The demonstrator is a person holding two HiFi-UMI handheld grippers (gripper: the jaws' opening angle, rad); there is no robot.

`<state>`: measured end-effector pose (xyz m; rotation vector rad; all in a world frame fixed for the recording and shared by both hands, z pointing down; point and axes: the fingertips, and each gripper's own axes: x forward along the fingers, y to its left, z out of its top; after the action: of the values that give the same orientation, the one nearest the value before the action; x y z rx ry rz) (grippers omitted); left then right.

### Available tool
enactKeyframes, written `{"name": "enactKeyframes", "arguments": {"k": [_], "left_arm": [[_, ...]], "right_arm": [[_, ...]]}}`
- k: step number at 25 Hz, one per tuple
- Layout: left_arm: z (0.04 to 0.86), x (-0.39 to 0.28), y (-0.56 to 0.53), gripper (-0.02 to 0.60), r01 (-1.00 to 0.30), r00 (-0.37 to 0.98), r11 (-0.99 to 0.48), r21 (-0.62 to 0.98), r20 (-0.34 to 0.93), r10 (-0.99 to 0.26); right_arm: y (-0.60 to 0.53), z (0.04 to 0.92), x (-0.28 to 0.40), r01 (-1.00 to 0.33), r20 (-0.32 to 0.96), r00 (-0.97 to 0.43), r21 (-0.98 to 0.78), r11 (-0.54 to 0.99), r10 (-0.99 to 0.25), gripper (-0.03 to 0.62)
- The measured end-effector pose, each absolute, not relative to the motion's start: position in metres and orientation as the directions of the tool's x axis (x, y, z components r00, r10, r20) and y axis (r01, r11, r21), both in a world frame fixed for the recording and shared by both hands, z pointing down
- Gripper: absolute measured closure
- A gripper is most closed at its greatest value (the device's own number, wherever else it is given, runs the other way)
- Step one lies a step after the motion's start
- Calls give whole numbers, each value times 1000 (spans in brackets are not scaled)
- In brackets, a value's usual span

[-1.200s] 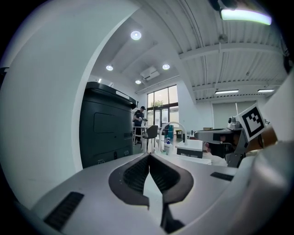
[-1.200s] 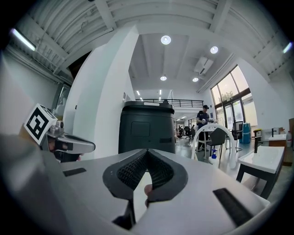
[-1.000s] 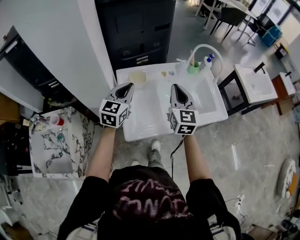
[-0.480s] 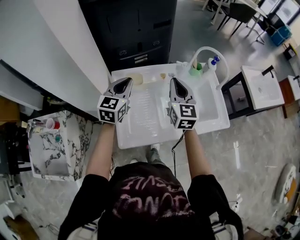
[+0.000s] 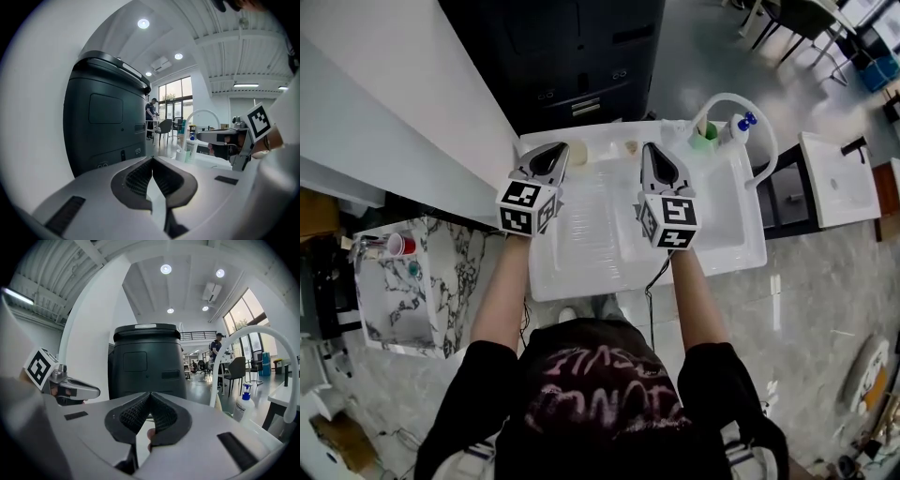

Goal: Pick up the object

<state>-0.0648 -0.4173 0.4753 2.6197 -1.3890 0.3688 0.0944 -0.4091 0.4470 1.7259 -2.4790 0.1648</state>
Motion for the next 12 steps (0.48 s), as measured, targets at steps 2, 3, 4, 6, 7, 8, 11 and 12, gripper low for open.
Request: {"name": "enactKeyframes", "arguments": {"k": [2, 3, 4, 6, 7, 8, 11, 12], "left_arm": [[482, -63, -422, 565, -830, 537, -557, 22, 300, -788], [486, -61, -425, 565, -829, 537, -558, 23, 306, -786], [490, -60, -427, 565, -828, 539, -561, 23, 313, -782], [500, -56, -431, 565, -824, 539, -566, 21, 336, -772], [506, -54, -432, 565, -822, 538, -569, 20, 351, -766], [512, -51, -434, 565, -819, 539, -573, 19, 366, -758], [527, -44, -437, 563, -811, 546, -585, 24, 394, -739], [531, -41, -438, 563, -808, 548, -588, 27, 400, -734]], "right_arm": [[-415, 452, 95, -936, 164, -351, -28, 351, -922, 579], [-418, 455, 96, -935, 168, -354, -30, 354, -920, 579], [-420, 457, 96, -934, 171, -356, -32, 356, -919, 579], [-424, 461, 99, -934, 176, -357, -35, 356, -917, 579], [-425, 463, 100, -934, 179, -356, -37, 355, -917, 579], [-426, 465, 101, -934, 182, -355, -38, 354, -917, 579], [-429, 469, 104, -934, 188, -356, -40, 355, -915, 579], [-429, 470, 105, -934, 190, -356, -40, 355, -915, 579]]}}
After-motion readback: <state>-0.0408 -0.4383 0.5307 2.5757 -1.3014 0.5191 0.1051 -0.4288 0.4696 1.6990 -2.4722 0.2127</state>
